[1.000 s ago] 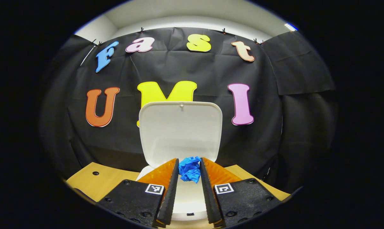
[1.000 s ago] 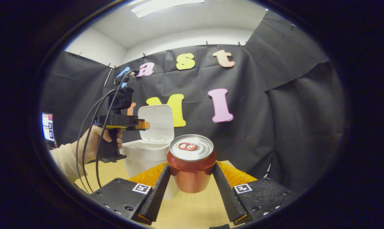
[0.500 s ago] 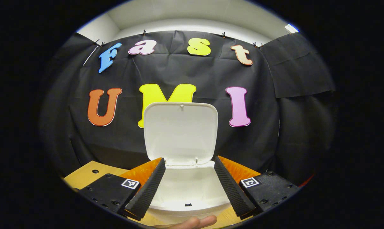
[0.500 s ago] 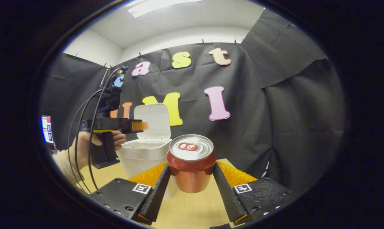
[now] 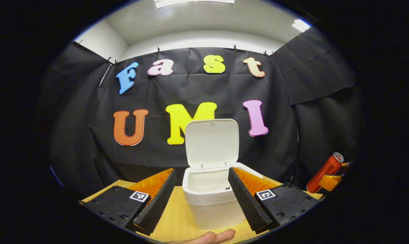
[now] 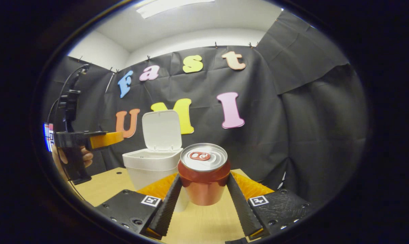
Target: Press the lid of the desktop garbage bin to open it, pick up the crumpled paper on the desktop and throw it into the bin, then pick up the pop can on the desktop and drop it into the bin, and finally close the garbage bin lid.
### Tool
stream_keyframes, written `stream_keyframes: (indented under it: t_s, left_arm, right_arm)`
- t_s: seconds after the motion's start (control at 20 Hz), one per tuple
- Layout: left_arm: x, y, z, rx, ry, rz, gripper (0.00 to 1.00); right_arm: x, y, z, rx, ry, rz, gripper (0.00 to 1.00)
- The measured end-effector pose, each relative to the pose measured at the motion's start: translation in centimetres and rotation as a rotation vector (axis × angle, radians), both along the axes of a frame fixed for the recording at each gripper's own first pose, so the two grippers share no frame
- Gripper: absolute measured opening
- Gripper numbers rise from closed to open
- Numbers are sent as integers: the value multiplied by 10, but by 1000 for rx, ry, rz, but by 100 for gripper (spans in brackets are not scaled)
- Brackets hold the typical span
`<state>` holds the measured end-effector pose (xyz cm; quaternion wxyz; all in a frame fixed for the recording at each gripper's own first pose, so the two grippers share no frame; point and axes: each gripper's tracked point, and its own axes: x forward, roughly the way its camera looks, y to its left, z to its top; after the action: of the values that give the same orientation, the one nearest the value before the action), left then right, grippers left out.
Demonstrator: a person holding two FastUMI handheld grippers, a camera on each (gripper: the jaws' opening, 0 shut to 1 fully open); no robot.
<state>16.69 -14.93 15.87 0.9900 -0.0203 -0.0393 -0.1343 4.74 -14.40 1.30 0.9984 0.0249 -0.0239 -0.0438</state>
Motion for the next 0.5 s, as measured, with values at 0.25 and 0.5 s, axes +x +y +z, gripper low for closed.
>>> stream_keyframes:
  t_s: [0.25, 0.5]
  left_arm:
    - [-39, 42, -35, -36, 43, 36, 99]
    - [-70, 86, -62, -63, 59, 60, 98]
  right_arm:
    - [3, -6, -6, -19, 27, -67, 78]
    - [-5, 15, 2, -59, 46, -20, 79]
